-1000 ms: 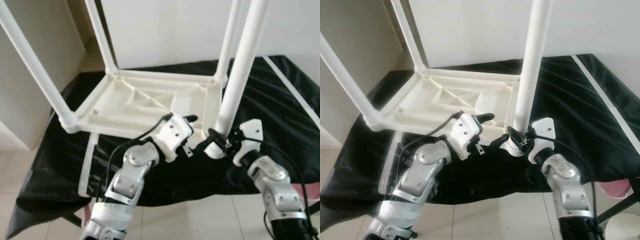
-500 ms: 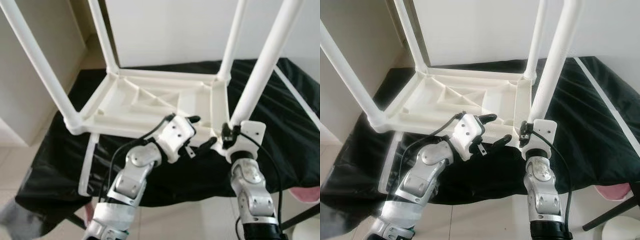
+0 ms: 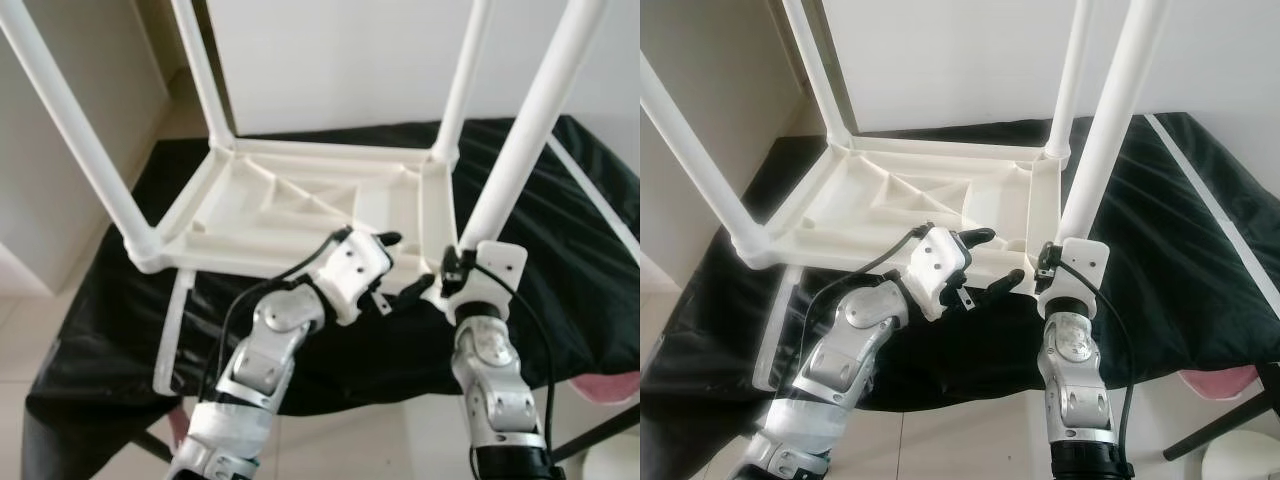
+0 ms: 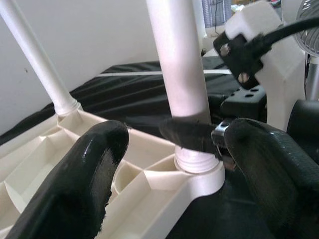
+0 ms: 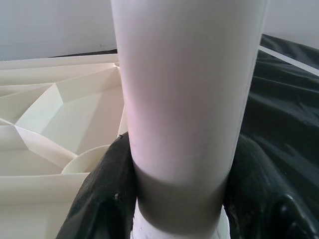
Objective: Building children table
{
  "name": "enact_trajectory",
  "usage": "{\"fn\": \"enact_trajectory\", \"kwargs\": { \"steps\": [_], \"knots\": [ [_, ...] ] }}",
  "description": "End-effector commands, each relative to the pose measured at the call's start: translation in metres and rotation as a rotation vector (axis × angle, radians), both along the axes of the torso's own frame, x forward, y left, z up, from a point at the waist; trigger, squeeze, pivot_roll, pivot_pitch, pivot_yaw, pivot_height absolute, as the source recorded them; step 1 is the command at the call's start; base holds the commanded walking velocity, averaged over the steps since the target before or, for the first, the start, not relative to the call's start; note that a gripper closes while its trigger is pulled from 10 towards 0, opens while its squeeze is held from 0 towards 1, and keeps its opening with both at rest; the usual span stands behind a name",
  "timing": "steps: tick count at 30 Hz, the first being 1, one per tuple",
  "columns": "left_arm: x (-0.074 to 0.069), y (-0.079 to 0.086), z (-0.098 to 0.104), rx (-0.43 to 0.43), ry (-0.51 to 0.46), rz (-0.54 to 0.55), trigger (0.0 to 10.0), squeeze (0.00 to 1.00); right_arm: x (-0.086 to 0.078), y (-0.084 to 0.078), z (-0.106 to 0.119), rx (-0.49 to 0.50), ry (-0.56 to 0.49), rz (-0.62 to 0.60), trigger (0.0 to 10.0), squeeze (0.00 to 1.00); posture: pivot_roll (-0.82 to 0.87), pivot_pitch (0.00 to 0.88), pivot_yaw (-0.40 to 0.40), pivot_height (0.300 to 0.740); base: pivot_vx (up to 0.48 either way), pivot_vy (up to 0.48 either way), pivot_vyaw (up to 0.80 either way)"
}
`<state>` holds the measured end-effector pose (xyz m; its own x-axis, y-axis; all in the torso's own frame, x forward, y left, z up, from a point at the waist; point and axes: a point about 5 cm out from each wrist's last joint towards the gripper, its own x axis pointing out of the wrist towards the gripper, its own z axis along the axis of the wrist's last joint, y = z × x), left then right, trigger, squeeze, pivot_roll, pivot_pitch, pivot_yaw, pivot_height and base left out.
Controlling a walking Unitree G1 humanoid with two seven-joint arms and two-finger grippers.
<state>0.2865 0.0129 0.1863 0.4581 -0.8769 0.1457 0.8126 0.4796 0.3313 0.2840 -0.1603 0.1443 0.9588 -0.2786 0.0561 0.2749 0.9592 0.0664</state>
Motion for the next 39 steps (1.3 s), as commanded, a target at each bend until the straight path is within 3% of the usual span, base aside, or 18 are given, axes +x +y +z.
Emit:
{"fn": "enact_trajectory", "kwargs": {
  "steps": [1,2,3,14,18,19,26,30,35,36,37,38,39],
  "knots": [
    [0.003,0.000,0.001,-0.020,-0.004,0.039,10.0,0.00,-0.004,0.009,-0.019,0.062,0.085,-0.004,10.0,0.00,-0.08,0.000,0.067,0.740,0.000,0.000,0.00],
    [0.003,0.000,0.001,-0.020,-0.004,0.039,10.0,0.00,-0.004,0.009,-0.019,0.060,0.084,0.002,10.0,0.00,-0.08,0.000,0.067,0.740,0.000,0.000,0.00],
    [0.005,0.000,0.001,-0.018,-0.005,0.037,10.0,0.00,-0.004,0.012,-0.016,0.058,0.063,0.036,10.0,1.00,-0.09,0.000,0.073,0.740,0.000,0.000,0.00],
    [0.007,-0.003,0.002,-0.015,-0.013,0.025,10.0,0.00,-0.010,0.000,-0.002,0.025,-0.051,0.138,10.0,1.00,-0.10,0.000,0.078,0.740,0.000,0.000,0.00],
    [0.007,-0.004,0.002,-0.019,-0.012,0.019,10.0,0.00,-0.015,-0.019,0.000,0.022,-0.063,0.283,10.0,1.00,-0.11,0.000,0.078,0.740,0.000,0.000,0.00],
    [0.007,-0.004,0.002,-0.020,-0.012,0.017,10.0,0.00,-0.015,-0.028,0.002,0.008,-0.061,0.344,10.0,0.00,-0.11,0.000,0.078,0.740,0.000,0.000,0.00],
    [0.009,-0.004,0.003,-0.024,-0.015,0.013,10.0,0.00,-0.004,-0.043,0.004,-0.067,-0.045,0.505,10.0,0.00,-0.10,0.000,0.083,0.740,0.000,0.000,0.00],
    [0.009,-0.004,0.003,-0.023,-0.017,0.013,10.0,0.00,0.007,-0.042,0.005,-0.139,-0.033,0.661,10.0,0.00,-0.10,0.000,0.081,0.740,0.000,0.000,0.00],
    [0.010,-0.005,0.004,-0.023,-0.020,0.016,10.0,0.00,0.017,-0.036,0.003,-0.151,-0.009,0.779,10.0,0.00,-0.08,0.000,0.076,0.740,0.000,0.000,0.00],
    [0.010,-0.005,0.004,-0.023,-0.022,0.017,10.0,0.00,0.019,-0.034,0.002,-0.163,-0.004,0.803,4.6,0.00,-0.08,0.000,0.076,0.740,0.000,0.000,0.00],
    [0.010,-0.005,0.004,-0.022,-0.022,0.018,10.0,0.00,0.020,-0.032,0.002,-0.172,0.000,0.817,4.6,0.00,-0.08,0.000,0.076,0.740,0.000,0.000,0.00],
    [0.010,-0.005,0.004,-0.021,-0.026,0.020,10.0,0.00,0.021,-0.031,0.000,-0.176,0.007,0.837,0.0,0.00,-0.08,0.000,0.072,0.740,0.000,0.000,0.00],
    [0.010,-0.005,0.004,-0.023,-0.028,0.023,10.0,0.00,0.022,-0.030,-0.002,-0.182,0.018,0.855,0.0,0.00,-0.08,0.000,0.072,0.740,0.000,0.000,0.00]
  ]
}}
